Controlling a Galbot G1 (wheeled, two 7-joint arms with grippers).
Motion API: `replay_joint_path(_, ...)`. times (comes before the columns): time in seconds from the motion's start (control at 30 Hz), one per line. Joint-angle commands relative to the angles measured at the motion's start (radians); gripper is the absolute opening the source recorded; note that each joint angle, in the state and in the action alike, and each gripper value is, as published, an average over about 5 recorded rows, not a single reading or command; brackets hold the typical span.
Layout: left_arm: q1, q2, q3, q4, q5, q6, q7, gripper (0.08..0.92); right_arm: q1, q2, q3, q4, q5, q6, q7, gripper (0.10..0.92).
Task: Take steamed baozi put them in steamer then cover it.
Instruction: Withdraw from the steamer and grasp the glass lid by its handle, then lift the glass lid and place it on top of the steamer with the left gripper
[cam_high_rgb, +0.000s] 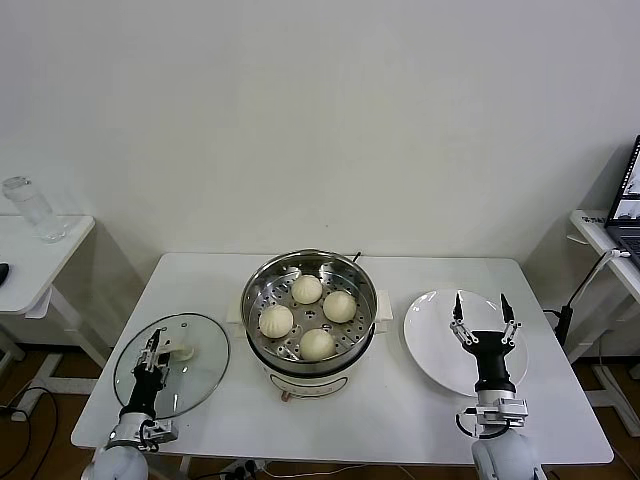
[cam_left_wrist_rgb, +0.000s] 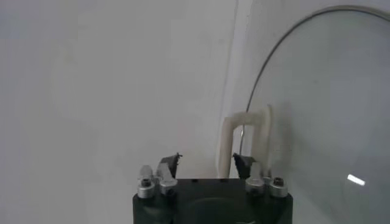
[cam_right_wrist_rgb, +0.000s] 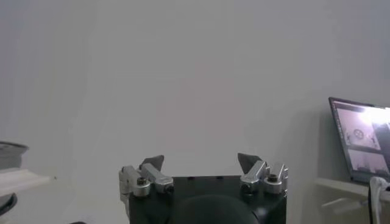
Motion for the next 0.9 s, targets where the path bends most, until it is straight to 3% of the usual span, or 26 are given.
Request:
replay_joint_path(0.03, -0.011, 0.0, 0.005, 0.022, 0.003, -0.005, 0.002, 0.497, 0.008, -0.003, 0.005, -0.001, -0.002, -0.001, 0.001, 0.823)
replay_joint_path(0.33, -0.007, 0.004, -0.014, 0.016, 0.011, -0.005, 0.0, 0.223, 0.014, -0.007, 0.002, -0.005, -0.004, -0.002, 0.002, 0.823)
replay_joint_path(0.7, 0.042, 0.078, -0.168, -0.299, 0.018, 0.034, 0.027, 0.195, 0.009, 0.013, -0.001, -0.009, -0.018, 0.006, 0.0, 0.823)
replay_joint_path(0.9, 0.047, 0.109, -0.166, -0.473, -0.028, 0.065, 0.054, 0.195, 0.0, 0.022, 0.004, -0.012, -0.02, 0.01, 0.0, 0.823)
